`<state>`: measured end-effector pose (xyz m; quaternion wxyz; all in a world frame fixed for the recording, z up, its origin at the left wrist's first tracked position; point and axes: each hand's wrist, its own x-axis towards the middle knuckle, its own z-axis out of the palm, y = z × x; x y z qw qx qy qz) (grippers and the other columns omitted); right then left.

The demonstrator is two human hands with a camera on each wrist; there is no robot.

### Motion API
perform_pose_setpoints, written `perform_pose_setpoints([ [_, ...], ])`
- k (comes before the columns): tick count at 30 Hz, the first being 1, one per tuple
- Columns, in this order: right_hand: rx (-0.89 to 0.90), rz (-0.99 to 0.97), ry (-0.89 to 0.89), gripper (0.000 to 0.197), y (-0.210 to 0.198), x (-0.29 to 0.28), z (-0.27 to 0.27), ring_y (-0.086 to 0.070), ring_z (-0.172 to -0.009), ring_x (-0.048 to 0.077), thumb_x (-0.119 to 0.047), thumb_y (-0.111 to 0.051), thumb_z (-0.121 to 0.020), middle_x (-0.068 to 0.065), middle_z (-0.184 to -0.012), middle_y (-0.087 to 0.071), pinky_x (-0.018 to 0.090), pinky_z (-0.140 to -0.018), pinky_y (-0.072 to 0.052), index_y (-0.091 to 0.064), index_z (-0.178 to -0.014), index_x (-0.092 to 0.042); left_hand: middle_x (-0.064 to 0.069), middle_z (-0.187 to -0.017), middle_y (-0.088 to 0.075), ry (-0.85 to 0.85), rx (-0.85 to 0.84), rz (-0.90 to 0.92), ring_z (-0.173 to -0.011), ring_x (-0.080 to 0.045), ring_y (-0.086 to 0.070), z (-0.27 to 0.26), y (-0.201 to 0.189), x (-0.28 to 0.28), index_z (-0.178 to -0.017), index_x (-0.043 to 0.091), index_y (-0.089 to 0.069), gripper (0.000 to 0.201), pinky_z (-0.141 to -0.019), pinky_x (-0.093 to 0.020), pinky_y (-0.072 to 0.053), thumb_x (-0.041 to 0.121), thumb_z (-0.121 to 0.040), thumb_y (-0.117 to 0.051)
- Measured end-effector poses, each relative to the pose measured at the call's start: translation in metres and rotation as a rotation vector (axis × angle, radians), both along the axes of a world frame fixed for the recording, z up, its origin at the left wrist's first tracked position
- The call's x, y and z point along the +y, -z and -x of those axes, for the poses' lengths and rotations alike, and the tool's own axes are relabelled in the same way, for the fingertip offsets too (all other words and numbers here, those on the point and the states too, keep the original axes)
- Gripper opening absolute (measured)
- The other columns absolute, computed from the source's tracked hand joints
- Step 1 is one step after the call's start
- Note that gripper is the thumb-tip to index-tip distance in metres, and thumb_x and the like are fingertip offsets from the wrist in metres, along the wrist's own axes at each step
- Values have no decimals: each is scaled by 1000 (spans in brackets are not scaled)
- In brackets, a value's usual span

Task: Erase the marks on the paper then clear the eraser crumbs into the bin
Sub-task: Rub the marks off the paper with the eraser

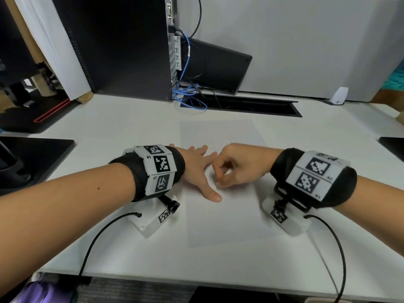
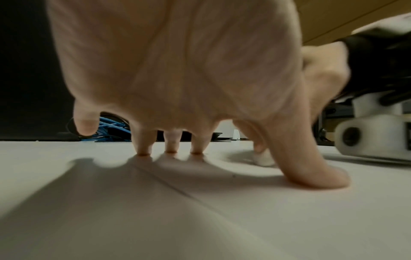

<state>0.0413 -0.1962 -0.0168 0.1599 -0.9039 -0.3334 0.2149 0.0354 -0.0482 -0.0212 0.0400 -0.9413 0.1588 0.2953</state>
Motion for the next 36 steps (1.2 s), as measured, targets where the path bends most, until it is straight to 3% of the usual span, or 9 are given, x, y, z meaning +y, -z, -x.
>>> perform_pose_setpoints([
  [4, -154, 5, 87, 22, -5, -9, -15, -51, -58, -2, -14, -66, -82, -12, -62, -59, 16, -61, -38, -59, -61, -21, 10, -157, 18, 0, -9, -14, -147, -17, 13, 1, 1, 0, -146, 41, 17, 115, -113, -58, 3, 75, -66, -59],
  [8, -45, 24, 20, 13, -1, -1, -5, -51, -63, 6, -14, -66, -81, 0, -70, -63, 21, -67, -44, -65, -68, -13, 9, -158, 18, 7, -10, 1, -147, -19, 11, -1, 0, 0, -144, 47, 13, 111, -113, -58, 4, 75, -65, -60],
  [13, -176, 48, 79, 25, -5, -4, -17, -47, -56, 4, -12, -63, -81, -12, -59, -53, 20, -64, -37, -56, -60, -21, 11, -158, 18, 9, -22, -33, -147, -25, 9, -2, 3, 0, -145, 43, 17, 117, -113, -58, 1, 78, -63, -59],
  [19, -100, 17, 71, 30, -3, -2, -10, -50, -56, 0, -17, -68, -81, -15, -59, -57, 15, -63, -38, -56, -57, -29, 11, -158, 15, 26, -47, -18, -148, -27, 3, -4, 3, 2, -147, 43, 12, 112, -112, -58, -1, 80, -64, -55],
  [23, -93, 82, 62, 23, -11, -5, -11, -52, -67, 6, -20, -67, -82, -5, -74, -64, 20, -69, -42, -58, -63, -27, 16, -158, 11, 24, -58, 35, -148, -16, 2, -2, 3, 12, -147, 44, 9, 111, -114, -55, 2, 76, -65, -59],
  [26, -34, 76, 69, 9, -16, -9, -6, -55, -66, -1, -25, -69, -82, -2, -88, -71, 9, -65, -42, -68, -79, -18, 11, -159, 5, 16, -84, 108, -147, -13, -1, -1, 1, 18, -149, 39, 4, 102, -115, -54, 0, 70, -73, -57],
  [29, 16, 85, 62, 14, -20, -10, -7, -52, -51, -4, -27, -71, -81, -14, -72, -68, 3, -53, -38, -69, -85, -13, 3, -155, -12, -30, -160, 125, -143, -17, -19, -2, 0, 19, -149, 32, -9, 98, -116, -50, -2, 68, -73, -60],
  [32, -52, 68, 49, 16, -24, -3, -12, -55, -62, 0, -25, -72, -79, -16, -74, -66, 9, -63, -43, -68, -93, -19, 7, -149, -19, -53, -163, 112, -139, -17, -28, -2, 0, 21, -148, 32, -14, 103, -114, -51, 2, 70, -66, -64],
  [36, -124, 56, 40, 18, -21, 13, -27, -60, -75, 9, -25, -74, -77, -1, -87, -70, 22, -76, -48, -70, -92, -17, 12, -158, 0, -13, -92, 68, -146, -11, -6, -1, 0, 23, -148, 40, 0, 106, -113, -57, 9, 72, -68, -60],
])
